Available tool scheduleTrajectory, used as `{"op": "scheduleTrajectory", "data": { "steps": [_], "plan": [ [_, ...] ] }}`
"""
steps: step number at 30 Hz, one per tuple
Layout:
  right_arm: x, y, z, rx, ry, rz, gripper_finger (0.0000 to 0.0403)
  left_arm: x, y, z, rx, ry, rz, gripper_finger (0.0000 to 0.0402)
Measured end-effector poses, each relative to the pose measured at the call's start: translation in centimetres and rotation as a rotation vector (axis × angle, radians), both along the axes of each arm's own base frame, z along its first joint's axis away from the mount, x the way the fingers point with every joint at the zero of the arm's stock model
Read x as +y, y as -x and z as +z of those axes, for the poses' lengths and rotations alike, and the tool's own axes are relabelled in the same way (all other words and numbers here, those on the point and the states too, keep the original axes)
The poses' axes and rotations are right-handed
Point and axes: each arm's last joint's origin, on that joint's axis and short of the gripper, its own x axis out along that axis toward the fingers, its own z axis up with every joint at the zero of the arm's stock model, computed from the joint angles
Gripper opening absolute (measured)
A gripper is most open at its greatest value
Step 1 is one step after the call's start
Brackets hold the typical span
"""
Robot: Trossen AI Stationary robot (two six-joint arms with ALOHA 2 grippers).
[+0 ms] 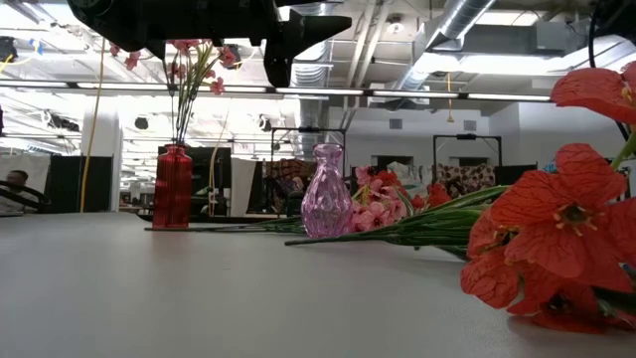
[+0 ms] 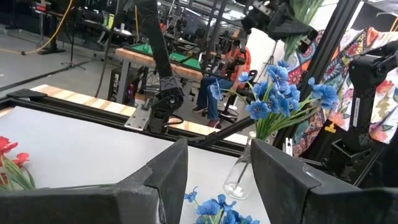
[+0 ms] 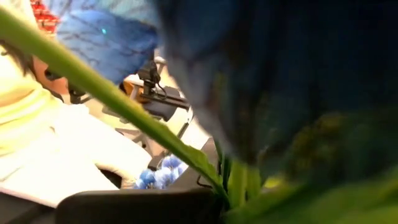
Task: Sort flowers into vase by color
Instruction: Put the left blue flowers into the transparent vase
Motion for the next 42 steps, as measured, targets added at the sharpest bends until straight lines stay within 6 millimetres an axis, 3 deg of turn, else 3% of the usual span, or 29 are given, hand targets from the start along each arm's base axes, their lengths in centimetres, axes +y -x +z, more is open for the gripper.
{"op": "scheduleTrajectory", "data": {
  "steps": [17,24,35,42],
  "plan": [
    [-0.6,-1.0,-0.9,0.096,-0.127,-0.051,0.0037,0.0,0.0,0.0,0.0,0.002,0.0,0.0162],
    [0.1,-1.7,-1.8,0.159,-0.167,-0.081,0.0037,0.0,0.0,0.0,0.0,0.002,-0.007,0.0162],
    [2.4,-1.7,-3.6,0.161,-0.092,-0.1,0.0038,0.0,0.0,0.0,0.0,0.002,-0.008,0.0162],
    [2.6,-1.7,-3.8,0.159,-0.073,-0.099,0.0038,0.0,0.0,0.0,0.0,0.002,-0.008,0.0162]
  ]
}}
